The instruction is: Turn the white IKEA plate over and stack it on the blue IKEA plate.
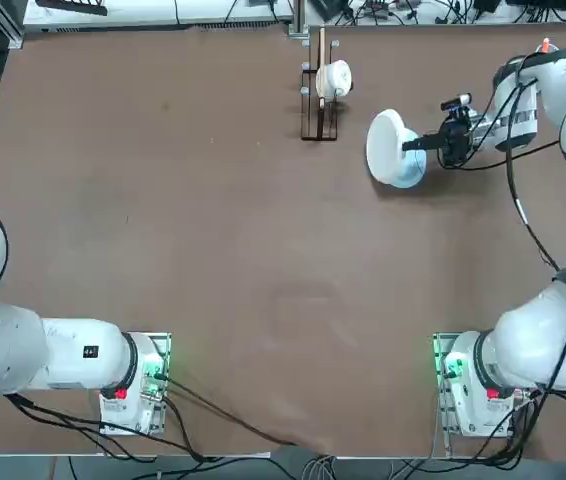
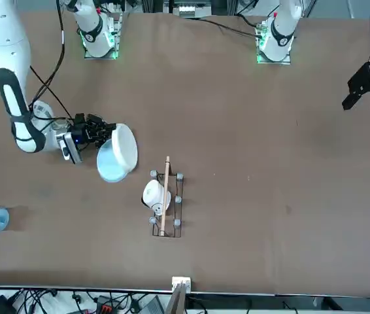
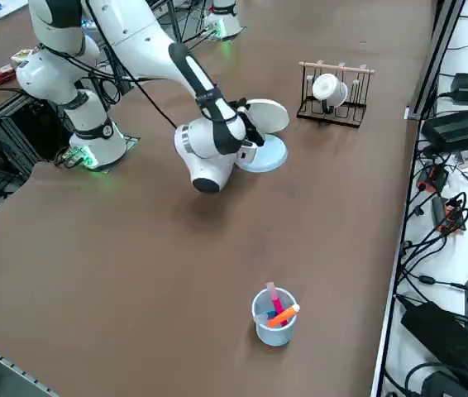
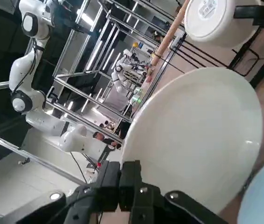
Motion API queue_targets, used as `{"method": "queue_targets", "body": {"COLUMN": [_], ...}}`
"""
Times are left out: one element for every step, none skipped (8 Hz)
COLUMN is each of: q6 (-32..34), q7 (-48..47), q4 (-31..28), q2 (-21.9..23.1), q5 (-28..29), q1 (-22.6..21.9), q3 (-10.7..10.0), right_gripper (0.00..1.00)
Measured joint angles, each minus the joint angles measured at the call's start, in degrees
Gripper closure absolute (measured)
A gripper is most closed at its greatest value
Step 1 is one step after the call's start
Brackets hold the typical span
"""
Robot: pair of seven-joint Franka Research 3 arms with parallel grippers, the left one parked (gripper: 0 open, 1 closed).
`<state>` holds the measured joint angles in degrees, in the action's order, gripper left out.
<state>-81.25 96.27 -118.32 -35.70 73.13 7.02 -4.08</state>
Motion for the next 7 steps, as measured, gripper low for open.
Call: {"method": "queue_targets", "body": {"q6": [0.13, 0.04, 0.02, 0.03, 0.08, 0.12, -0.31], "q7": [0.4, 0.55, 0.62, 0.64, 0.68, 0.83, 0.97], "q4": [0.8, 2.1, 3.64, 4.86, 5.66, 6.15, 6.83], "q2": [-0.22, -0.42, -0.77, -0.98, -1.22, -1.5, -1.8], "q5": [-1.73, -3.79, -5.97, -8.12, -10.14, -12.0, -13.96], "q1": [0.28, 0.45, 0.59, 1.1, 2.2, 3.59, 4.9], "q3": [-0.24, -1.14, -2.38, -3.33, -3.69, -3.73, -3.91], "right_gripper": [0.97, 0.97, 0.97, 0.97, 0.97, 0.95, 0.92]}}
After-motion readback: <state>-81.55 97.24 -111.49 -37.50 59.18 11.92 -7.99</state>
